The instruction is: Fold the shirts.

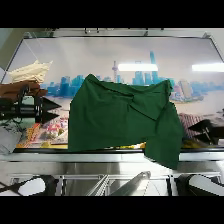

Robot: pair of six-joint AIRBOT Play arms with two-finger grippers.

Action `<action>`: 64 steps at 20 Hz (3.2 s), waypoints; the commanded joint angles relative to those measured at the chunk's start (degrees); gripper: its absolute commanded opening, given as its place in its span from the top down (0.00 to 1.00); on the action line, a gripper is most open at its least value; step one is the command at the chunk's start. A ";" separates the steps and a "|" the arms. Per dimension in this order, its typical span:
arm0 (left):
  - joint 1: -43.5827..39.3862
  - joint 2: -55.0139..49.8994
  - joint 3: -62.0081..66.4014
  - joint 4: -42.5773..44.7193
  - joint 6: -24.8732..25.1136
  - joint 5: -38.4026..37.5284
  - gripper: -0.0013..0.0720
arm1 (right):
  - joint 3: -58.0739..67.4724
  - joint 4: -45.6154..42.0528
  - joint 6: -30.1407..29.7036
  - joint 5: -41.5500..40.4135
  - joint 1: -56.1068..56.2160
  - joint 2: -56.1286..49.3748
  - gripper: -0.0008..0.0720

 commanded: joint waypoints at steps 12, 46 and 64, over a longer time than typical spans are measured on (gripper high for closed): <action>5.70 3.96 -11.10 13.66 -0.55 -4.72 0.02 | -7.67 6.16 -7.08 -2.16 13.35 -6.45 0.97; 5.29 35.87 51.71 -24.22 1.73 9.05 0.95 | 25.90 84.91 -16.79 5.86 4.85 48.35 0.96; -12.31 10.78 36.48 10.47 -5.97 -8.70 0.95 | 32.24 48.30 -12.39 1.90 15.56 19.65 0.96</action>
